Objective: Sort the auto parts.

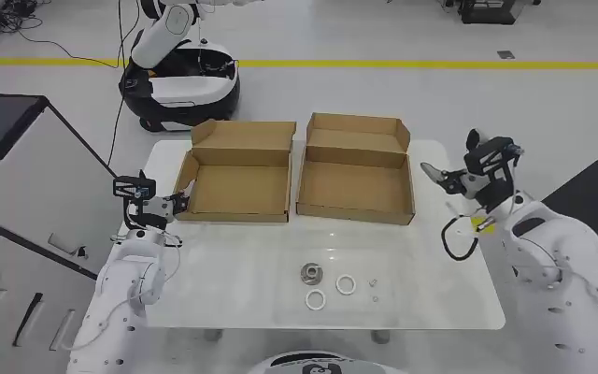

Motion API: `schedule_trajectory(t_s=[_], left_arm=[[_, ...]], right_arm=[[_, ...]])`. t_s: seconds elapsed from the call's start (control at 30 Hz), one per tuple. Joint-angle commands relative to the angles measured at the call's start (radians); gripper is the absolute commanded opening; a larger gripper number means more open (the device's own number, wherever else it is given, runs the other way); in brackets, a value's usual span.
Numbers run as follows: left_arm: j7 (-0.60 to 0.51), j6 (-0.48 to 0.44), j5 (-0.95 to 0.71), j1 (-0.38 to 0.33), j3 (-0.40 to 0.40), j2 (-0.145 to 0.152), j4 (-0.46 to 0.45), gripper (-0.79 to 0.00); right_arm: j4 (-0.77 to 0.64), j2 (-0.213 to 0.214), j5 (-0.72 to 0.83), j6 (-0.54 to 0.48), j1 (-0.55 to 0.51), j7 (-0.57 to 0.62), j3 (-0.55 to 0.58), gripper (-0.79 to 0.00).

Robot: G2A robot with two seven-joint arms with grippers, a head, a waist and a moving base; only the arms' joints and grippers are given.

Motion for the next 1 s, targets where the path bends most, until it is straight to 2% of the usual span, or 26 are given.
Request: schedule_trajectory(t_s=[0.0,0.1,0.37,0.6,0.97], left_arm=[[0.000,0.000,0.000,0.000,0.000,0.000,0.000,0.000],[0.000,0.000,0.000,0.000,0.000,0.000,0.000,0.000],[0.000,0.000,0.000,0.000,0.000,0.000,0.000,0.000],[0.000,0.000,0.000,0.000,0.000,0.000,0.000,0.000],[0.000,0.000,0.000,0.000,0.000,0.000,0.000,0.000]], right_arm=[[-0.014,0.009,0.070,-0.071,0.032,0.107,0.018,0.000],[-0.025,0.025,0.115,-0.182,0.087,0.215,0.036,0.000],[-0.021,0.067,0.331,-0.330,0.231,0.512,0.002,0.000],[-0.062,0.151,0.413,-0.270,0.303,0.583,-0.129,0.000],[-0.141,0.350,0.531,-0.169,0.397,0.684,-0.358,0.000]])
